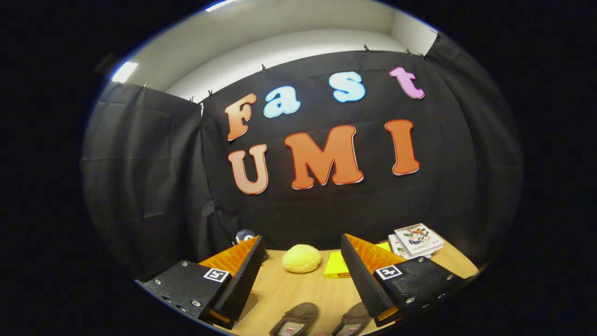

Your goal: Open the storage box then place both shoes into the box .Put the left shoe in first, then the right shoe, with the right side of both shoes facing outward in a uniform manner.

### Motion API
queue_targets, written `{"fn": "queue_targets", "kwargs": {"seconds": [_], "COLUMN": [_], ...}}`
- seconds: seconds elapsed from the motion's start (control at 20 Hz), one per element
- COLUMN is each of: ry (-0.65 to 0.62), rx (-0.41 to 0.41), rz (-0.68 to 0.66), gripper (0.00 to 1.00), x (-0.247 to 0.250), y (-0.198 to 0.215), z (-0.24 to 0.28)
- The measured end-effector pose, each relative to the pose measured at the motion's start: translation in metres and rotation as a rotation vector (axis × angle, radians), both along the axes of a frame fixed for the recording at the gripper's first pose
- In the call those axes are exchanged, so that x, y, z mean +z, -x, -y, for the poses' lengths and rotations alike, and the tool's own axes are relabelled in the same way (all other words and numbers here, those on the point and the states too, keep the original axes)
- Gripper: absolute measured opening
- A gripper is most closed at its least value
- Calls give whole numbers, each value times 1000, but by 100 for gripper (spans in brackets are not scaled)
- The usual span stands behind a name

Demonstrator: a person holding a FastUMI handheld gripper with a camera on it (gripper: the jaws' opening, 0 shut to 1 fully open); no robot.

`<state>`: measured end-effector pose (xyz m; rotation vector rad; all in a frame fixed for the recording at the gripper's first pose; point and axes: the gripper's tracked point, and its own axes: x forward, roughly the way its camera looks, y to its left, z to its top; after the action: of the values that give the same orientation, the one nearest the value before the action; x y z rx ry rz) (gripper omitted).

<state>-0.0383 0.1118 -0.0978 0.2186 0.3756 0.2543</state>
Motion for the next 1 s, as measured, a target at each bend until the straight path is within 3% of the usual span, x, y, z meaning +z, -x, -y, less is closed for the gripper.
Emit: {"fn": "queue_targets", "kwargs": {"seconds": [0.3, 0.7, 1.0], "ry": [-129, -296, -400], "rx": [132, 292, 331], "rz": [-290, -579, -733], "gripper": [97, 97, 97], "x": [-70, -122, -158], "y": [33, 82, 110], "z": [-64, -144, -188]}}
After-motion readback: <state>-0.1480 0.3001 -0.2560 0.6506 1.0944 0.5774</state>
